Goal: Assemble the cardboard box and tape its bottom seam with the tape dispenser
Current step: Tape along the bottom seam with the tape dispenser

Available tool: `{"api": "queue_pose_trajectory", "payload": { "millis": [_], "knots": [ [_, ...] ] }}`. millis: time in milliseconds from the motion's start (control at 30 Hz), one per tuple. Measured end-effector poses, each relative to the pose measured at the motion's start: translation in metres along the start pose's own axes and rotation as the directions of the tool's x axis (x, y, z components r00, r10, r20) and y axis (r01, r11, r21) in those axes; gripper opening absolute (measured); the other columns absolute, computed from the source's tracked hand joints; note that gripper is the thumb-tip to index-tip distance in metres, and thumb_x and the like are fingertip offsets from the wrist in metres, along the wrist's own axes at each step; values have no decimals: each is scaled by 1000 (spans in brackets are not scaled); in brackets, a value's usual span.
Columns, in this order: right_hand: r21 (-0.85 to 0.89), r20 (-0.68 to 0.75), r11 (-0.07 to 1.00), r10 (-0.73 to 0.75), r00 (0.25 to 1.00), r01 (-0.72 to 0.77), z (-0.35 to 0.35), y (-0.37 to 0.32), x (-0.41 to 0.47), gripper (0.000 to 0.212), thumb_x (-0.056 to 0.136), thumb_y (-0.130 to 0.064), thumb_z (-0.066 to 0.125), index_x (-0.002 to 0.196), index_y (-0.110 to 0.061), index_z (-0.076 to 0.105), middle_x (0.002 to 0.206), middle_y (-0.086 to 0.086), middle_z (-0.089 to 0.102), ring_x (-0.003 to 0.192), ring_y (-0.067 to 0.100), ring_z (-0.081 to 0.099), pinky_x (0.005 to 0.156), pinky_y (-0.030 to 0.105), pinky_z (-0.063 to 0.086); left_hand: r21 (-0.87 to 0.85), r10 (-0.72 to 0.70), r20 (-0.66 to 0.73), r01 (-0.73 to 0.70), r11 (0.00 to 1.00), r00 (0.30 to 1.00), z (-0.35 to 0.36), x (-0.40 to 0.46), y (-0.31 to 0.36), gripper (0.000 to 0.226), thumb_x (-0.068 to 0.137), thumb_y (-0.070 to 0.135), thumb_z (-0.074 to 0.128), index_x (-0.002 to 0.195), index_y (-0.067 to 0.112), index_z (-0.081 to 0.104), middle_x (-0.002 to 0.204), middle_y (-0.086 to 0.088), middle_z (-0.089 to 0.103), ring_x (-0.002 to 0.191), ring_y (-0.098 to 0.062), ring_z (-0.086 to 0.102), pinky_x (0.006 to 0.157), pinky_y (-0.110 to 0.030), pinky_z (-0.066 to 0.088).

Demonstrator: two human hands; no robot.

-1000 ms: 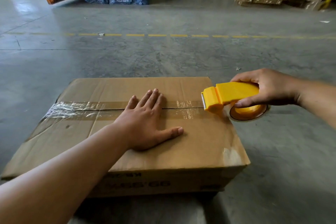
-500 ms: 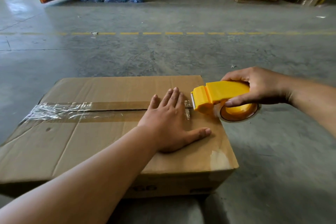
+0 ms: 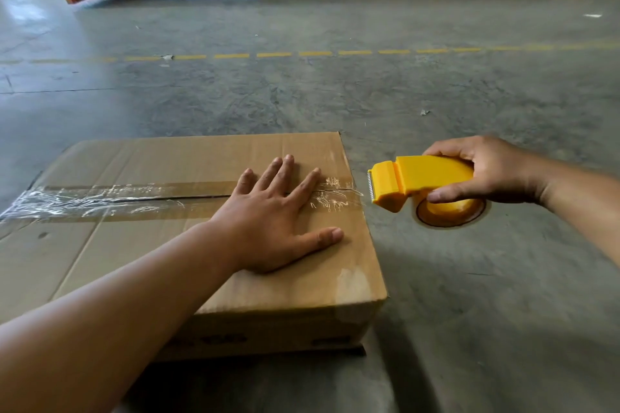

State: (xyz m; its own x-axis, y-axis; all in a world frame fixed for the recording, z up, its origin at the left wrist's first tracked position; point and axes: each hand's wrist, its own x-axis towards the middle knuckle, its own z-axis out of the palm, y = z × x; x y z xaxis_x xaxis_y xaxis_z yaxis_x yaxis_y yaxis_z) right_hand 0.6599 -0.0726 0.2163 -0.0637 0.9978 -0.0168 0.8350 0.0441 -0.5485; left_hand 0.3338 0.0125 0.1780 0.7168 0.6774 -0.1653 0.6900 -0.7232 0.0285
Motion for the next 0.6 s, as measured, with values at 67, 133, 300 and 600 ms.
{"api": "queue_pose_trajectory", "payload": {
  "millis": [67,133,300,600],
  "knots": [
    [5,1,1000,7,1000,-7,-1,0,-2,60,47,-74,72,98,-43,65,94,-21,66,86,2,63,73,26,49,8,1,4,-1,1000,1000,0,-1,1,99,70,97,4,149,45,-24,161,-3,-29,146,-18,-28,121,-48,-9],
    [11,5,1000,7,1000,-7,-1,1,-3,60,48,-73,72,99,-41,66,93,-20,67,86,3,63,74,27,50,11,1,3,-2,1000,1000,0,-3,1,98,70,97,4,149,45,-25,160,-2,-30,146,-18,-29,121,-48,-9],
    [28,28,1000,11,1000,-12,5,4,-2,62,48,-71,74,100,-36,67,91,-15,68,83,6,64,75,31,52,16,3,6,-3,1000,1000,0,-5,2,99,70,97,2,149,45,-25,159,-1,-31,145,-17,-31,122,-48,-8],
    [133,60,991,12,998,-20,21,17,3,74,42,-84,72,102,-41,66,92,-11,69,84,10,66,76,32,52,22,11,14,-12,1000,1000,-2,-7,3,99,71,96,3,150,43,-25,158,0,-32,145,-16,-31,122,-47,-8]
  ]
}}
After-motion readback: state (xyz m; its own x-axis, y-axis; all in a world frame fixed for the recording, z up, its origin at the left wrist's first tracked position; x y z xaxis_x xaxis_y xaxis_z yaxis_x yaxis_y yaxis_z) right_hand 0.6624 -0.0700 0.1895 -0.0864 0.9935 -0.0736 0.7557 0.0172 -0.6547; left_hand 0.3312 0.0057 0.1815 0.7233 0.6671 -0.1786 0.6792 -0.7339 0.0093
